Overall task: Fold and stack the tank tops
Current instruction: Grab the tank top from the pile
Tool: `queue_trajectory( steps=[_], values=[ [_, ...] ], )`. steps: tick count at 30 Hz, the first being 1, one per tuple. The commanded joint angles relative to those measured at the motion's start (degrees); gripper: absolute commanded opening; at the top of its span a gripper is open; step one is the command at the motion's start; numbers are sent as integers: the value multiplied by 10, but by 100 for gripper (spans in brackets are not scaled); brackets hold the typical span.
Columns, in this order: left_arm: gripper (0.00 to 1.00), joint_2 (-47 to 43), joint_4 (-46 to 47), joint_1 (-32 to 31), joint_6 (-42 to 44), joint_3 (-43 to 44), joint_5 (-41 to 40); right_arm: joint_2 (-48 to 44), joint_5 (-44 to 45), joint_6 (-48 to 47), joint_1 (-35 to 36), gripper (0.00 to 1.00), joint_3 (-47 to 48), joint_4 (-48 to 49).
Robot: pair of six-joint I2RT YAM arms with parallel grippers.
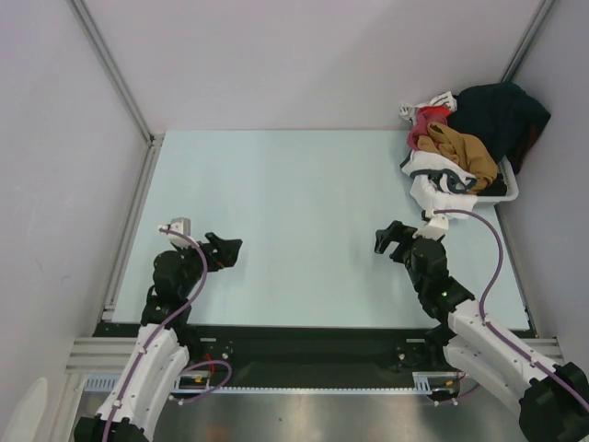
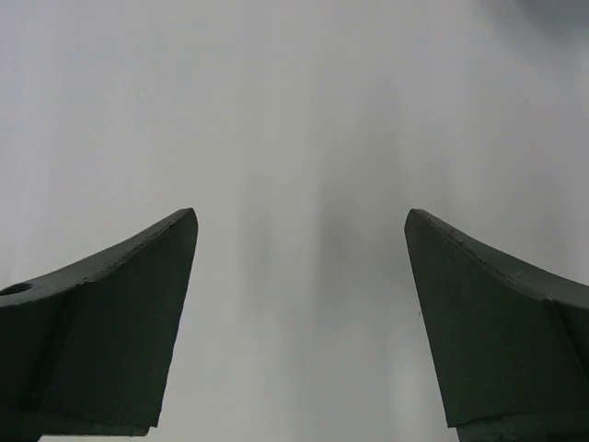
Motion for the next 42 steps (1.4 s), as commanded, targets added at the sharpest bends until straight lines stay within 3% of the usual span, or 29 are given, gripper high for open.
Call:
queue_trajectory(
  steps=[1,4,6,10,11,14,17,24,31,35,40,42],
  values=[
    [100,-12,40,4,-5,-5,21,-8,14,2,-3,100,11,1],
    [100,-12,45,4,-5,-9,36,9,-6,-4,-5,96,16,5],
    [100,-9,46,4,-2,-9,42,27,-39,-7,-19,89,40,-15],
    [100,-13,64,4,-2,-16,65,94,-78,8,-85,86,188,-126],
    [100,-13,71,3,-5,-19,69,113,-97,10,-140,87,267,-148],
    [100,-9,77,2,-10,-21,72,202,-138,13,-209,89,402,-216],
    [100,7,88,0,-14,-23,79,279,-119,20,-287,93,499,-245],
    [100,35,104,-10,-15,-19,81,431,33,44,-332,100,658,-237],
    [100,38,102,-26,-14,-15,75,602,53,120,-414,100,853,-267],
    [100,42,103,-33,-14,-12,73,697,132,140,-418,100,978,-317],
    [100,54,107,-40,-13,-10,71,819,141,172,-425,100,1073,-297],
    [100,59,107,-44,-12,-9,67,872,132,167,-424,100,1185,-327]
  ],
)
